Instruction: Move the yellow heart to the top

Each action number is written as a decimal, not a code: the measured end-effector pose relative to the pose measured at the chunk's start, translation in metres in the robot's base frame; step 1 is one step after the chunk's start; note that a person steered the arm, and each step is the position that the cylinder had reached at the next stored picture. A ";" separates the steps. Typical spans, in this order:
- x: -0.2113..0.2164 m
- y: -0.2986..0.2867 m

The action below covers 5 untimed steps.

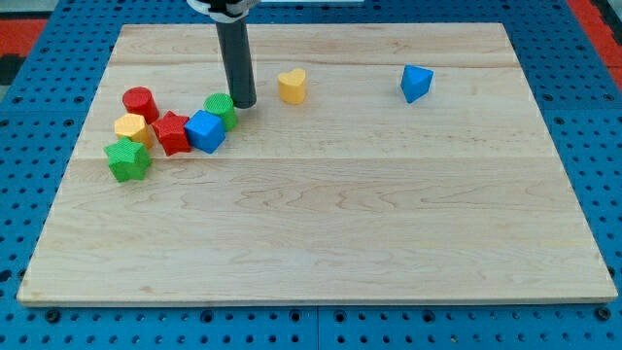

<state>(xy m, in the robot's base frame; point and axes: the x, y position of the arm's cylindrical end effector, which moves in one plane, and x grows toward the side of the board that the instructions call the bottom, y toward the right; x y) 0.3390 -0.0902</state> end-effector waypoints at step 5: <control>0.023 0.068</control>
<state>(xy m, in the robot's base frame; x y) 0.3621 -0.0219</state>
